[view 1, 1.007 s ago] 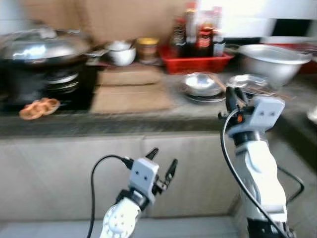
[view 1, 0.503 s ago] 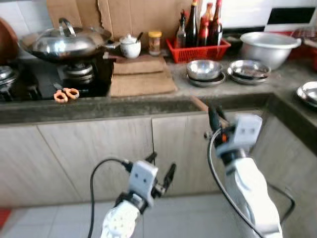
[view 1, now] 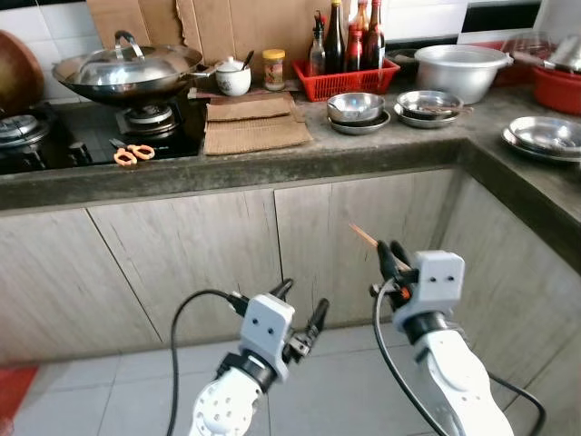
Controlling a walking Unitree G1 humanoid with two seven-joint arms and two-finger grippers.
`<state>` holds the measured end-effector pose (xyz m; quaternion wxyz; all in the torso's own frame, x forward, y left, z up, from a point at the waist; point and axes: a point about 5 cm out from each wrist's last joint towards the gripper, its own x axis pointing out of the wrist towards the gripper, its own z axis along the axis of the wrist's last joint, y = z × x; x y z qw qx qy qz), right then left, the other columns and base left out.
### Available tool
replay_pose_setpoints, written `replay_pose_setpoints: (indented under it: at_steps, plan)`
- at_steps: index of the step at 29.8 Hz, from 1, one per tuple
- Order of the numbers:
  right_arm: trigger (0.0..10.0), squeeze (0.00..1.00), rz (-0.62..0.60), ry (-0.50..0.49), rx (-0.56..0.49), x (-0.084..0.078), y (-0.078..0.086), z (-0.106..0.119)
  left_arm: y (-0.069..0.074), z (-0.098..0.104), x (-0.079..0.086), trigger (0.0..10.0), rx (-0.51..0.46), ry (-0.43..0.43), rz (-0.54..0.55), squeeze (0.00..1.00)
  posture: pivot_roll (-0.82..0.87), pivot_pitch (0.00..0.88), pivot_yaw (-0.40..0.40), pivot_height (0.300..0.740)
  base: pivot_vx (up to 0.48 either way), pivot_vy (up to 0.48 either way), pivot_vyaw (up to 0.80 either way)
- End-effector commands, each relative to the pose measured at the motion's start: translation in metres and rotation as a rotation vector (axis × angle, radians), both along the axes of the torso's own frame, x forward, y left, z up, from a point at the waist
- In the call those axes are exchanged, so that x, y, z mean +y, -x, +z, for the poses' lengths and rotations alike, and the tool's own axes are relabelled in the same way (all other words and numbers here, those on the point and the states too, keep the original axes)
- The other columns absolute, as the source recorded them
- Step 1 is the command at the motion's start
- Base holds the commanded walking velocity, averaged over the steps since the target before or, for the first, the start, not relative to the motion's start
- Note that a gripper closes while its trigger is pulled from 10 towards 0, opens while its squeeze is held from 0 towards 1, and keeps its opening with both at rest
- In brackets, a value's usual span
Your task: Kitchen organization
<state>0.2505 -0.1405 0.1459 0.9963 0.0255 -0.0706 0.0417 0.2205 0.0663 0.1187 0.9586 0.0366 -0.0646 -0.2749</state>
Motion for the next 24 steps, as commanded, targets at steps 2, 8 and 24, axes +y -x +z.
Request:
replay_pose_setpoints:
  at_steps: [2,8,24]
  plan:
    - [10.0,0.00,0.028,0.002,-0.014,0.010,0.003,0.002,0.000,-0.002,0.006,10.0,0.005,-0.024,0.022,0.00,0.10,0.000,-0.001,0.740,-0.343,0.000,0.00]
    - [10.0,0.00,0.021,0.029,0.018,0.011,0.012,-0.006,-0.001,-0.004,0.007,10.0,0.012,-0.045,0.034,0.00,0.10,0.000,0.000,0.740,-0.269,0.000,0.00]
    - [10.0,0.00,0.020,0.036,0.057,0.021,0.021,-0.014,-0.002,-0.007,0.007,10.0,0.056,-0.041,0.043,0.00,0.09,0.000,0.007,0.740,0.000,0.000,-0.04]
